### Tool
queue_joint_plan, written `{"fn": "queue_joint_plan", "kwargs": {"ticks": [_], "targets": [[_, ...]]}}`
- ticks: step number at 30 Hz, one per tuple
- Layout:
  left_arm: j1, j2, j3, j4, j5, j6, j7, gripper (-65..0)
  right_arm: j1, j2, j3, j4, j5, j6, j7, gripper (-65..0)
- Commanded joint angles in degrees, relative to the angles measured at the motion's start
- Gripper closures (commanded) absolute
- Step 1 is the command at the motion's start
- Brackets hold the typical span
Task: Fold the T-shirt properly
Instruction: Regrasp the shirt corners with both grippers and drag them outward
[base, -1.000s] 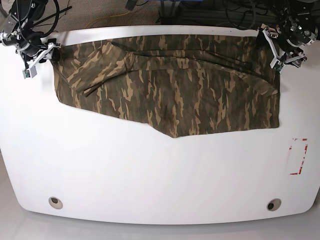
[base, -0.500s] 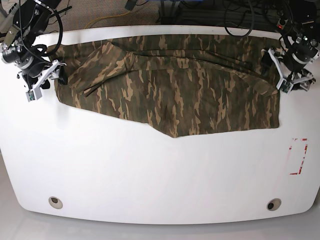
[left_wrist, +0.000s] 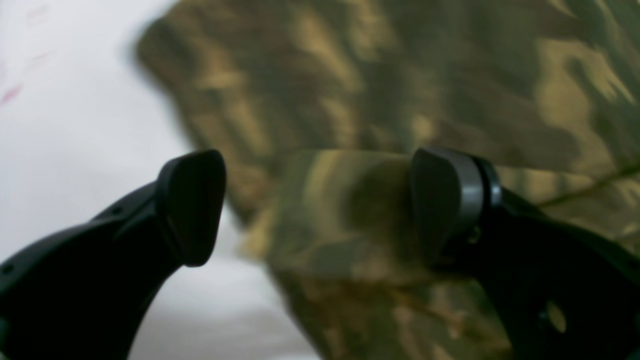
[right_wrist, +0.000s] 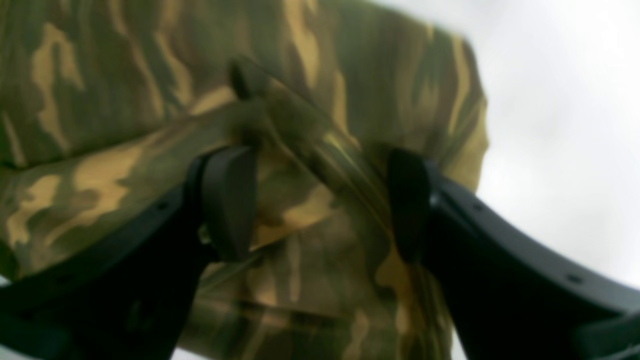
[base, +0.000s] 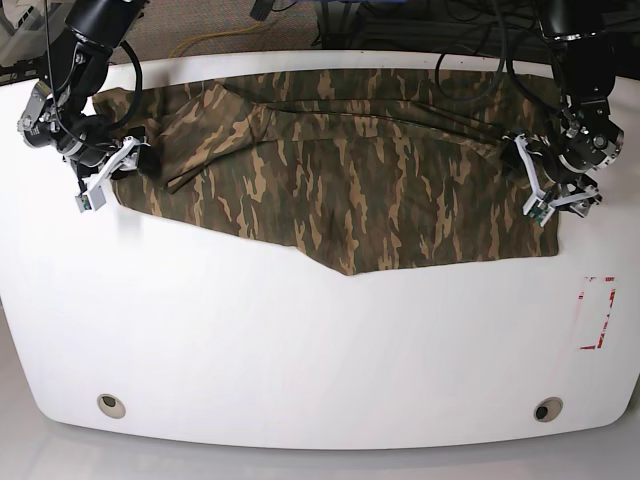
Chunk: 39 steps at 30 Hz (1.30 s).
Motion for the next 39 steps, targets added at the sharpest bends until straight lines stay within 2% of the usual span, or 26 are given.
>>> {"fn": "queue_joint_plan", "kwargs": {"ticks": [1,3,4,6,8,9,12,20,27,37,39], "targets": [[-0.2,-0.9,0.3,0.6,0.7,0.1,-0.3,-53.2,0.9,1.2,0.3,0.2,1.0,0.1,2.0,-37.3],[0.1,-0.9,0.4,0.9,0.8,0.1,-0.3,-49.2,1.0,1.2,0.3,0.2,1.2,0.1,2.1,-30.0],[0.0,-0.9,0.4,1.0,0.8,0.1,-0.3,-44.9,1.0,1.2,0.3,0.2,1.4,0.1,2.1,-24.9],[0.0,-0.9,0.3,0.7,0.8,0.1,-0.2,-31.5,1.1,1.2,0.3,0.2,1.5,0.1,2.1,-11.1],[0.0,-0.9,0.3,0.7,0.9,0.1,-0.1,-20.4,1.2,1.2,0.2,0.2,1.4,0.1,2.1,-2.2],[0.0,-0.9,0.3,0.7,0.9,0.1,-0.1,-13.5,1.3,1.2,0.2,0.2,1.2,0.1,2.1,0.0],[0.0,-0.9,0.3,0.7,0.9,0.1,-0.1,-1.3,1.3,1.2,0.2,0.2,1.2,0.1,2.1,0.0],[0.0,-1.2,0.1,3.1,0.9,0.1,-0.1,0.0,1.3,1.4,0.7,0.4,1.6,0.1,2.1,0.0],[0.9,-0.9,-5.7,7.8,0.7,0.1,0.0,0.0,0.9,1.2,3.7,6.4,1.7,0.1,1.0,0.0],[1.2,-0.9,-8.1,7.9,0.5,0.1,0.0,0.0,1.3,1.2,3.6,7.0,1.7,0.1,-0.1,0.0],[1.2,-0.9,-7.9,7.9,0.5,0.1,0.9,-1.7,1.3,1.1,3.6,7.0,1.7,0.1,-0.1,-2.5]]}}
